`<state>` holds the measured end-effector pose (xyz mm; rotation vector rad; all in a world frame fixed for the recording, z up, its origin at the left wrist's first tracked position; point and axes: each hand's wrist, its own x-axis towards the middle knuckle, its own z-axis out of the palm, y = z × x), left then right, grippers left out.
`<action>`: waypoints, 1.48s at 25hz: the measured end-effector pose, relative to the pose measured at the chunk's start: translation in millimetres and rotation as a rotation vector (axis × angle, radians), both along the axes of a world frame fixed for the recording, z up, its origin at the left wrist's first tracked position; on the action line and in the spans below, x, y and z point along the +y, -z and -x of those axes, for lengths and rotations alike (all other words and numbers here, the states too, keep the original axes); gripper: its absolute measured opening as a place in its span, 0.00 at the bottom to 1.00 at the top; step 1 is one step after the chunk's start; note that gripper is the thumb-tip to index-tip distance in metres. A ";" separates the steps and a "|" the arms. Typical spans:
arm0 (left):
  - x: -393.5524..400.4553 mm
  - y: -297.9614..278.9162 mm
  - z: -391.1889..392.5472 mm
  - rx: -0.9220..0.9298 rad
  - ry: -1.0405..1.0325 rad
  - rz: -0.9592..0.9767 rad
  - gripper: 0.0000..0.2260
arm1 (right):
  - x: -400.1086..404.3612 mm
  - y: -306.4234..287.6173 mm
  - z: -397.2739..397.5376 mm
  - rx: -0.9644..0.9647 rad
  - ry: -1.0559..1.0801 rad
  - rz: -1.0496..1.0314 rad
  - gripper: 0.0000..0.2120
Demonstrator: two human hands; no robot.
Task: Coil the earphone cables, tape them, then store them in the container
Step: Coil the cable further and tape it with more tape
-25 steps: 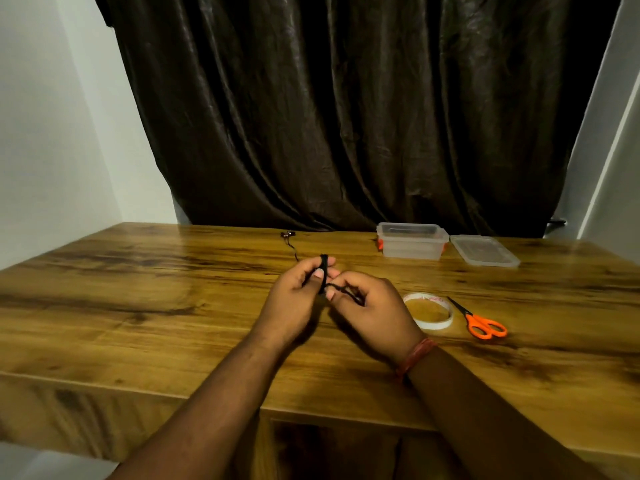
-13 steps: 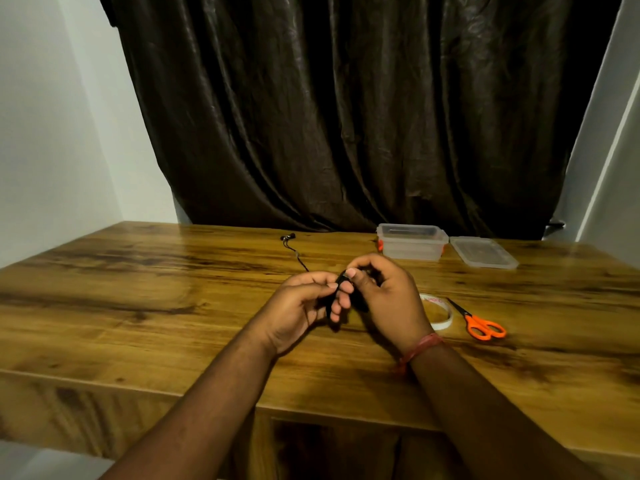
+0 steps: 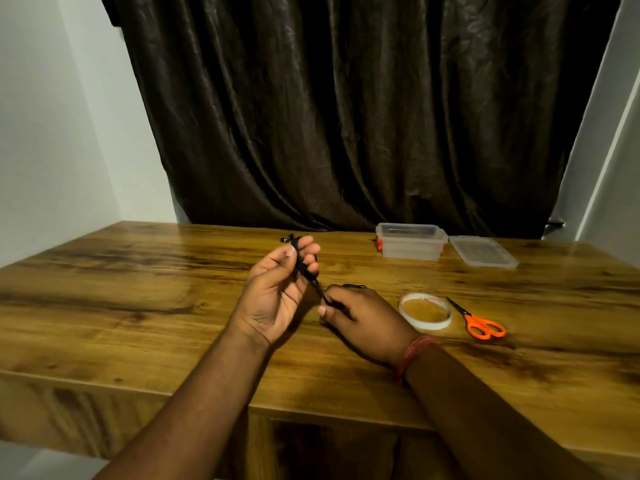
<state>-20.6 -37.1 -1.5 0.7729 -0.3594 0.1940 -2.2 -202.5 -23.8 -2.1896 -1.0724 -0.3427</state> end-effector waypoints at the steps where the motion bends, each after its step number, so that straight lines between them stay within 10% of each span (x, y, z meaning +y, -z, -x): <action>1: 0.6 0.1 -1.8 -0.001 -0.045 0.007 0.11 | -0.5 -0.8 1.4 -0.015 -0.005 -0.032 0.08; 10: -7.7 20.9 -13.2 0.112 -0.476 -0.532 0.09 | -1.1 -3.2 5.1 -0.019 -0.055 -0.169 0.05; 14: -11.5 28.5 -11.2 0.090 -0.342 -0.871 0.10 | -4.9 -6.1 3.2 0.041 0.000 -0.376 0.05; 25: -9.7 17.0 2.5 0.013 0.158 -0.649 0.12 | -8.0 -4.3 -15.6 0.104 0.186 -0.622 0.06; 37: -3.1 2.4 1.6 0.012 0.068 -0.074 0.13 | 1.8 5.9 -6.8 0.071 0.057 -0.128 0.06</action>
